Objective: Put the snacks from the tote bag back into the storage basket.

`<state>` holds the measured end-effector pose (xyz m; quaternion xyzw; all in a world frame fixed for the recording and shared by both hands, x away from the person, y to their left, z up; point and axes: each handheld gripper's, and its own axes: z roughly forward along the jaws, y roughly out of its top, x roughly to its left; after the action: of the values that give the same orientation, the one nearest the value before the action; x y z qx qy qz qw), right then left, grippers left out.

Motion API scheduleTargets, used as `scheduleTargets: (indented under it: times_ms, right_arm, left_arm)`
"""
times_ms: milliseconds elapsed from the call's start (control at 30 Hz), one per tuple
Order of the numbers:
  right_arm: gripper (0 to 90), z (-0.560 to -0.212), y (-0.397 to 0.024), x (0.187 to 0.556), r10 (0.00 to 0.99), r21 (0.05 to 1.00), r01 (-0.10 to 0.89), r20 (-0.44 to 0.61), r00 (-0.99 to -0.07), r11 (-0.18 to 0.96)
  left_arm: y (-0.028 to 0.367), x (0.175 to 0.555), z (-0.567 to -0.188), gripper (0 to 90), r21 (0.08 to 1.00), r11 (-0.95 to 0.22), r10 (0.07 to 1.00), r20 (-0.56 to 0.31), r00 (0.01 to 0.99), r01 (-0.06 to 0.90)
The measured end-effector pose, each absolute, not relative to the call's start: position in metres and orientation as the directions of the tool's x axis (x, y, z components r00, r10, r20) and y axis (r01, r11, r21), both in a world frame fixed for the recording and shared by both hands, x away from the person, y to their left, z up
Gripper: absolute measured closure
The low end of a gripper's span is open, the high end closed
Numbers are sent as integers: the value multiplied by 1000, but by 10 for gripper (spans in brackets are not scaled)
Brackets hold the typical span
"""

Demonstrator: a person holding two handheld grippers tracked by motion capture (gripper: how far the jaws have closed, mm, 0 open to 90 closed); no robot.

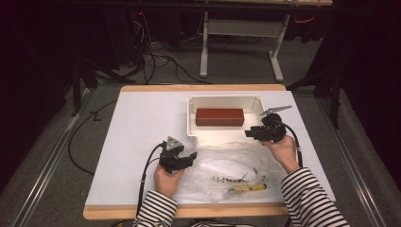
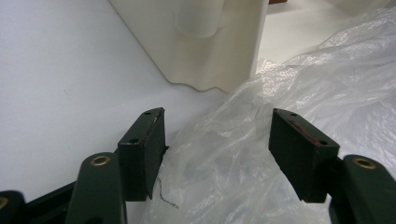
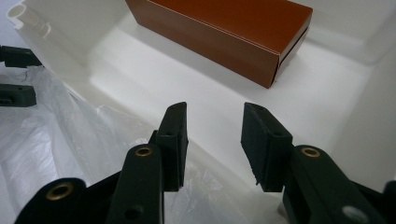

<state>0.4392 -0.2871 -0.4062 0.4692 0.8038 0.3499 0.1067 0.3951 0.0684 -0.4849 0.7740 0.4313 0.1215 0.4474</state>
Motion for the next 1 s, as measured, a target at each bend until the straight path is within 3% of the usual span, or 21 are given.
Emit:
scheduleTargets:
  times_ms: [1000]
  right_arm:
    - [616, -403, -300, 423, 829, 685, 663, 155, -537, 301]
  left_arm:
    - [68, 395, -485, 367, 797, -228, 777, -198, 598, 560]
